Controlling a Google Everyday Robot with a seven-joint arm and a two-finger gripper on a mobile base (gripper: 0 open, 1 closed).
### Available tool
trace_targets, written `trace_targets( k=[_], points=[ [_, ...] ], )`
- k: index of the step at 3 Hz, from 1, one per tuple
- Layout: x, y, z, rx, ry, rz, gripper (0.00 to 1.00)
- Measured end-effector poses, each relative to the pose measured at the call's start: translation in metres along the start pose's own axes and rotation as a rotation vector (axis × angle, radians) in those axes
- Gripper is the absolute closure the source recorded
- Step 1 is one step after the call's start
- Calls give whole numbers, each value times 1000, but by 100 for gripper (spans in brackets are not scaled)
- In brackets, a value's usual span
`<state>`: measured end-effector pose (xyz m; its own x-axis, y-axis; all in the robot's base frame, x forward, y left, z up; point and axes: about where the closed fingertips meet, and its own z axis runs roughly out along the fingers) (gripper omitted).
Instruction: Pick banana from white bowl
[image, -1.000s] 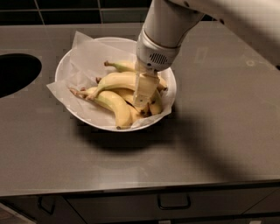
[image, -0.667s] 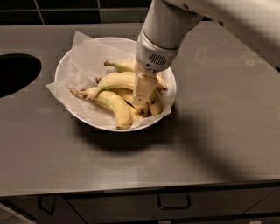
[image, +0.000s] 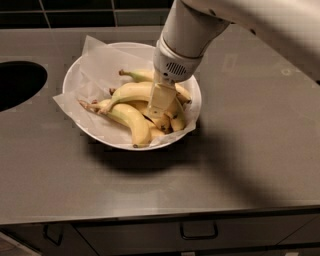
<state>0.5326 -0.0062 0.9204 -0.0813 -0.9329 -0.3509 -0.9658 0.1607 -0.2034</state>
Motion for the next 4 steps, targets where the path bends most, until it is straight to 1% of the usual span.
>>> trace_targets(
  k=[1,2,3,4],
  points=[
    [-3,-3,3,10,-1,22,33],
    [-7,-5,7,9,7,29,42],
    [-9,-6,9,6,17,35,60],
    [-9,-6,9,6,17,35,84]
  ],
)
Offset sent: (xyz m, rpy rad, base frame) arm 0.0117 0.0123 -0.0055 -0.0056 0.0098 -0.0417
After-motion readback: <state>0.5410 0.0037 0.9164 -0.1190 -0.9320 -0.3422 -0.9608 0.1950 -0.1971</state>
